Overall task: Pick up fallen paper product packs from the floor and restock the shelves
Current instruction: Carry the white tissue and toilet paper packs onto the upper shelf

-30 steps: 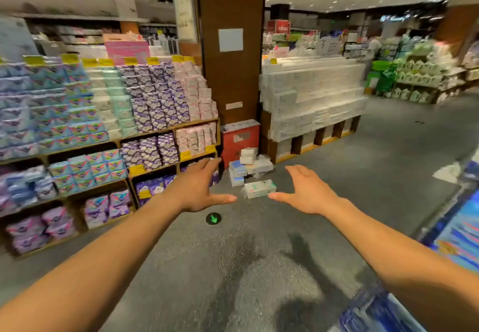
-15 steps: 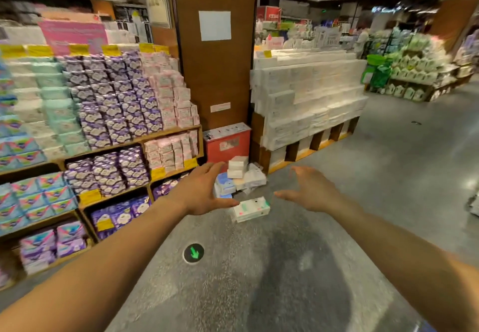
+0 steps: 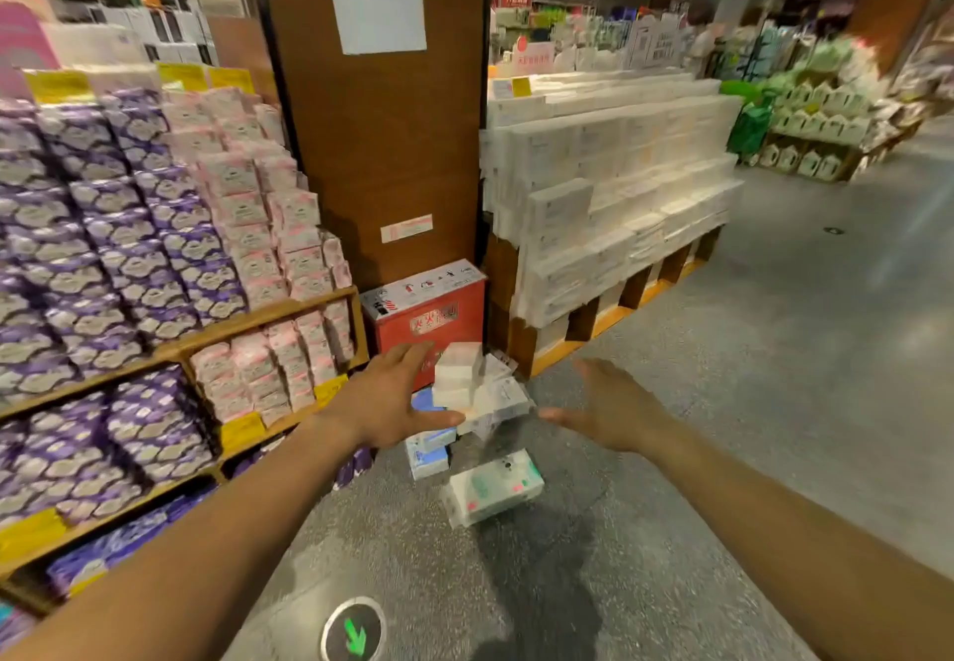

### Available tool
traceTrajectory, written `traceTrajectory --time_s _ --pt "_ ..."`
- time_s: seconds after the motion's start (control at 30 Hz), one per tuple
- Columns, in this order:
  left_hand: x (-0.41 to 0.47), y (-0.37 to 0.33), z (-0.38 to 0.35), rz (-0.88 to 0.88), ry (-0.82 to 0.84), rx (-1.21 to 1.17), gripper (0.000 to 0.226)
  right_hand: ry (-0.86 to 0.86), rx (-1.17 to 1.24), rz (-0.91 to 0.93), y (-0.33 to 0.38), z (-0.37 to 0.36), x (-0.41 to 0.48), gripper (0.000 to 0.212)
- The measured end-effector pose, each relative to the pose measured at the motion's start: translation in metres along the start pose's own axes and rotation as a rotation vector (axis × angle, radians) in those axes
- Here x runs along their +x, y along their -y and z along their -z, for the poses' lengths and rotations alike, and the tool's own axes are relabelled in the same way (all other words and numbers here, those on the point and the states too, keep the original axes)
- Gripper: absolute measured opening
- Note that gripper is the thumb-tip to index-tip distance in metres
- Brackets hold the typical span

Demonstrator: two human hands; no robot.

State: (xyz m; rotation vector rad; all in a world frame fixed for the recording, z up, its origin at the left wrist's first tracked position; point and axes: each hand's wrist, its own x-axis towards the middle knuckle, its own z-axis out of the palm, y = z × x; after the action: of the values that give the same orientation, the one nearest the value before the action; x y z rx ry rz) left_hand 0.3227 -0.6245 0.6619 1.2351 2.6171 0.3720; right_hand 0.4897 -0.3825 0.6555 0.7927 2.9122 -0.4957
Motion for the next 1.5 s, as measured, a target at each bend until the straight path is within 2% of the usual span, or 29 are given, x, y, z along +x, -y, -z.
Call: traceTrajectory --time_s 0.07,0.27,0.4,0.43,0.47,0.53,0.6,0.77,0.97,1.1,1.2,1.33,1.43,1.5 --pt "0.055 0.011 0.001 0.015 0.023 0.0 0.114 0.03 0.029 -0.02 -0.012 0.004 0.053 0.103" --pt "0.213 0.044 -0.039 0.088 0.048 -0.045 0.118 0.102 0.013 0.013 -0.07 -0.017 0.236 0.099" --pt "0.311 0.08 -0.105 0.193 0.036 -0.041 0.128 0.152 0.087 0.138 -0.108 -0.058 0.357 0.062" --pt "0.335 0.091 -0.125 0.218 0.05 -0.041 0.128 0.164 0.116 0.152 -0.119 -0.076 0.384 0.06" --pt "0.357 0.101 -0.146 0.238 0.063 -0.043 0.123 0.173 0.129 0.168 -0.127 -0.096 0.409 0.064" --pt "0.4 0.123 -0.192 0.263 0.074 -0.062 0.111 0.202 0.116 0.164 -0.148 -0.15 0.459 0.084" --pt "0.444 0.149 -0.243 0.271 0.067 -0.073 0.111 0.243 0.075 0.148 -0.169 -0.211 0.506 0.101" --pt "0.526 0.216 -0.391 0.296 0.081 -0.103 0.113 0.294 0.03 0.118 -0.208 -0.353 0.594 0.105" --pt "0.572 0.281 -0.581 0.384 0.125 -0.196 0.122 0.316 0.024 0.046 -0.263 -0.53 0.675 0.106" --pt "0.578 0.313 -0.705 0.498 0.194 -0.292 0.122 0.415 0.04 -0.104 -0.309 -0.638 0.71 0.116" --pt "0.581 0.333 -0.782 0.572 0.221 -0.33 0.124 0.425 -0.014 -0.122 -0.347 -0.706 0.72 0.119" --pt "0.585 0.356 -0.862 0.743 0.208 -0.385 0.122 0.456 -0.039 -0.151 -0.386 -0.772 0.73 0.121" --pt "0.589 0.363 -0.9 0.891 0.262 -0.418 0.121 0.475 -0.01 -0.227 -0.4 -0.802 0.738 0.132" --pt "0.59 0.362 -0.92 0.956 0.279 -0.488 0.117 0.457 0.032 -0.298 -0.407 -0.816 0.742 0.132"
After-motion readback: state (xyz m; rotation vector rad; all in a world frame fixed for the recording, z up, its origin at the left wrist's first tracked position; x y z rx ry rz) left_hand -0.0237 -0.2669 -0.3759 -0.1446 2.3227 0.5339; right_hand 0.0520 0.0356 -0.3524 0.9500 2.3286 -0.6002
